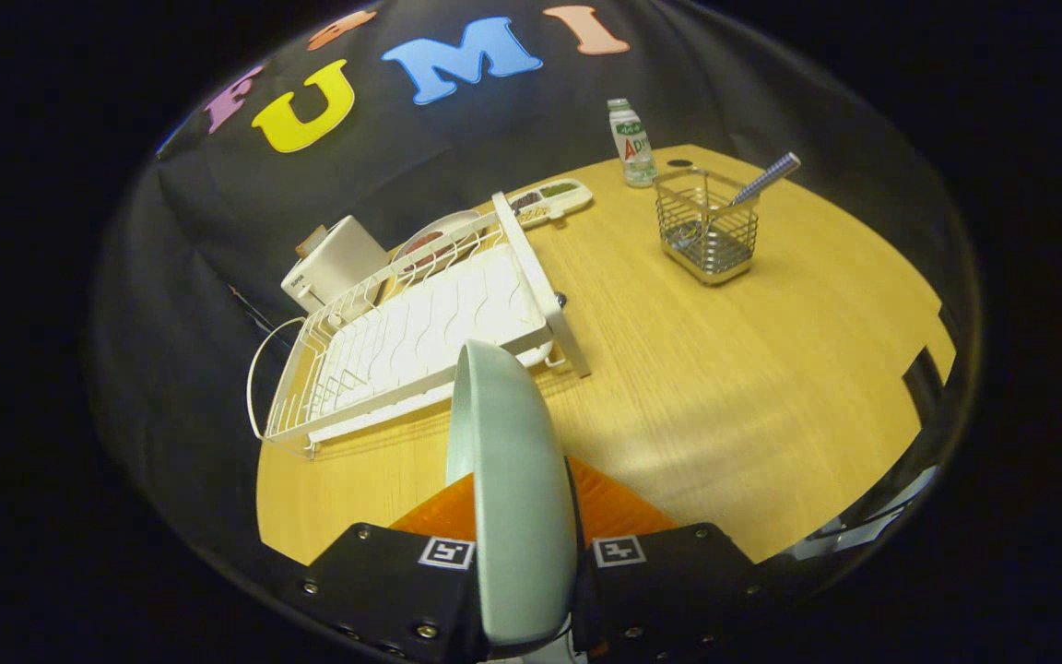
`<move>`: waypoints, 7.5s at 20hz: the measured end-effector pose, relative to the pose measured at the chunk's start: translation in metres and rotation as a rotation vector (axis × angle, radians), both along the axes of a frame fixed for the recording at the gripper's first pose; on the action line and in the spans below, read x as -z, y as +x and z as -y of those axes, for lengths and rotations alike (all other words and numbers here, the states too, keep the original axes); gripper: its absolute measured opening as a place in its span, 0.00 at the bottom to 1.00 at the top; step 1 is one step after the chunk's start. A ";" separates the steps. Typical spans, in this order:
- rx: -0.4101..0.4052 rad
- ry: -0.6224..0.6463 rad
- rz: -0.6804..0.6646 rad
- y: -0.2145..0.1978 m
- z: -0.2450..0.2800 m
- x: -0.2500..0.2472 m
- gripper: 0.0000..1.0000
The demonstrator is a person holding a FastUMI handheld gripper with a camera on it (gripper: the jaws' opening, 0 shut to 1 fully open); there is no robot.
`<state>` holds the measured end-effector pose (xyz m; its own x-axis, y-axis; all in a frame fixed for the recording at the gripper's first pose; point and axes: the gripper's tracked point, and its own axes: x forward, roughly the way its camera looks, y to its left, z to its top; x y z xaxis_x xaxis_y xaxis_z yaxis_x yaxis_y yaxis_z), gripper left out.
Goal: Take the plate from the dish rack, then take the spoon from the basket and place it into the plate.
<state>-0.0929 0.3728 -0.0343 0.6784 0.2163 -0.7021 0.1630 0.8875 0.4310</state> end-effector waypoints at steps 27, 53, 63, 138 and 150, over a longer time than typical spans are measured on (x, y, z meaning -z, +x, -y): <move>0.554 -0.225 0.259 0.082 0.208 -0.095 0.73; 0.602 -0.239 0.334 0.171 0.251 -0.103 0.00; 0.501 -0.498 0.459 0.120 0.211 -0.208 0.00; 0.081 -0.484 0.223 -0.010 -0.018 -0.055 0.95; 0.066 -0.471 0.595 0.035 0.010 -0.205 0.98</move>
